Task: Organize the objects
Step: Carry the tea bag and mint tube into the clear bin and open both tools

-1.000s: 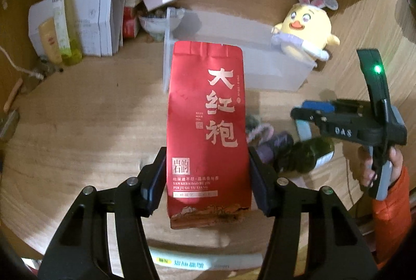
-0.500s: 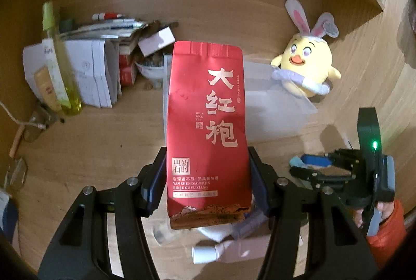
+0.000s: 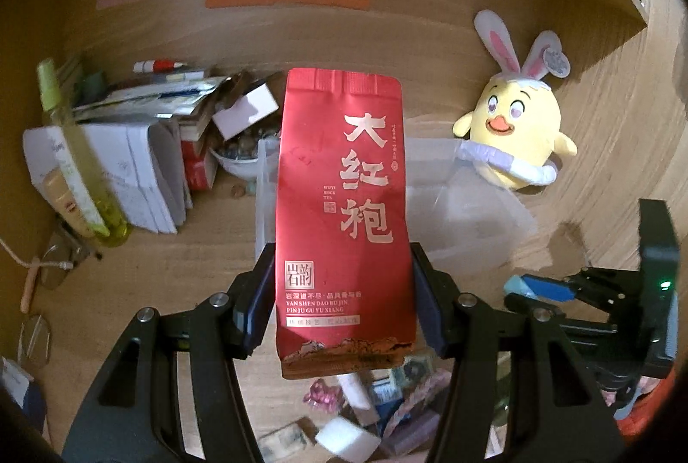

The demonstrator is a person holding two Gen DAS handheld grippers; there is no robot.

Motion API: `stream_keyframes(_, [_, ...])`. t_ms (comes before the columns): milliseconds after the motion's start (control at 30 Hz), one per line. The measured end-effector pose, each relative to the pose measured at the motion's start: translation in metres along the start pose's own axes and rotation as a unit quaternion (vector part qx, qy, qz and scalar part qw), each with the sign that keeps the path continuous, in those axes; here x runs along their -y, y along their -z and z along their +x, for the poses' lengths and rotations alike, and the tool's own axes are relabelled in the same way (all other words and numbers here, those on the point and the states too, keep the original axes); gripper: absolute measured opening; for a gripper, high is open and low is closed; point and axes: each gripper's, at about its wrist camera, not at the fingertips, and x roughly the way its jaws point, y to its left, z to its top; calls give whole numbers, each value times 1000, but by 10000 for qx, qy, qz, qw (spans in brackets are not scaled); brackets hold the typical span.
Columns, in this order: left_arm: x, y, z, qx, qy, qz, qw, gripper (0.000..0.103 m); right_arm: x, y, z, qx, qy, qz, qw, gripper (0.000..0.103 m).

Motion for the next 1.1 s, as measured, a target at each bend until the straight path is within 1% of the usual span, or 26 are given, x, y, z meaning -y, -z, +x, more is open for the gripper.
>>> stream_keyframes(233, [5,-19,14,-37,40,40,10000,57,13,-27,-22,490,-67,232,9985,22])
stream_keyframes(400, [6,-29,28,-128,45,82,9999,57,24,-52,-25,735,-137,454,9962,22])
stream_keyframes(500, [7,-33,37,-165,-24,115,9998,57,27,-66,-22,822,-147,497,9953,22])
stream_keyframes(767, [4,-37,65,-424,-91,98,9990,57,33,-90,-1,759,-145,523,9956,22])
stream_keyframes(1100, [-7,-34,93,-737,-132,88,9972,57,36,-101,43,329,-55,462,9984,22])
